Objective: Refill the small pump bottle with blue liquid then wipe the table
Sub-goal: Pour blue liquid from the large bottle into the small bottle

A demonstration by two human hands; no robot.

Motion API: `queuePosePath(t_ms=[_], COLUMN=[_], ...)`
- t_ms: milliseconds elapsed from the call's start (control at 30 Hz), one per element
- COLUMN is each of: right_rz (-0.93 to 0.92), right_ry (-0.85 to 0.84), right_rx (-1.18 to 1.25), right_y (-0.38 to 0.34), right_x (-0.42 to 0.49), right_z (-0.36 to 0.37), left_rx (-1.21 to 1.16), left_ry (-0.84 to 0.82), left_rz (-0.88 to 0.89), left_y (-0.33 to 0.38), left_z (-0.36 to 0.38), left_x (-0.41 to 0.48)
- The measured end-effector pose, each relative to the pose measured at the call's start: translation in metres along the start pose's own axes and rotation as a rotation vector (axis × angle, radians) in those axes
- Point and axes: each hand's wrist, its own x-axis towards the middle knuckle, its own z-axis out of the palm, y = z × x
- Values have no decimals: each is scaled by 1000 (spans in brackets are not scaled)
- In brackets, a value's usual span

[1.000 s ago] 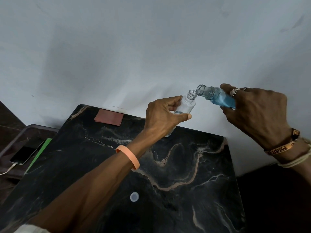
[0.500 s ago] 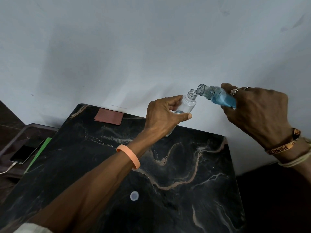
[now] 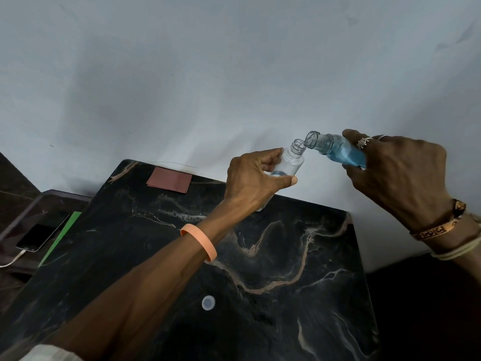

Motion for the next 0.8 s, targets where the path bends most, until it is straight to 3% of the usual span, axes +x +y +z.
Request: queuePosePath(t_ms=[800], right_rz=[4], right_ry=[2], right_rx=[-8], right_y=[1], right_x=[-2], right_z=[1], left_rx=[19], left_ry=[-12], left_rz=[33], left_y=[-1], left_z=[0], left_x=[-2])
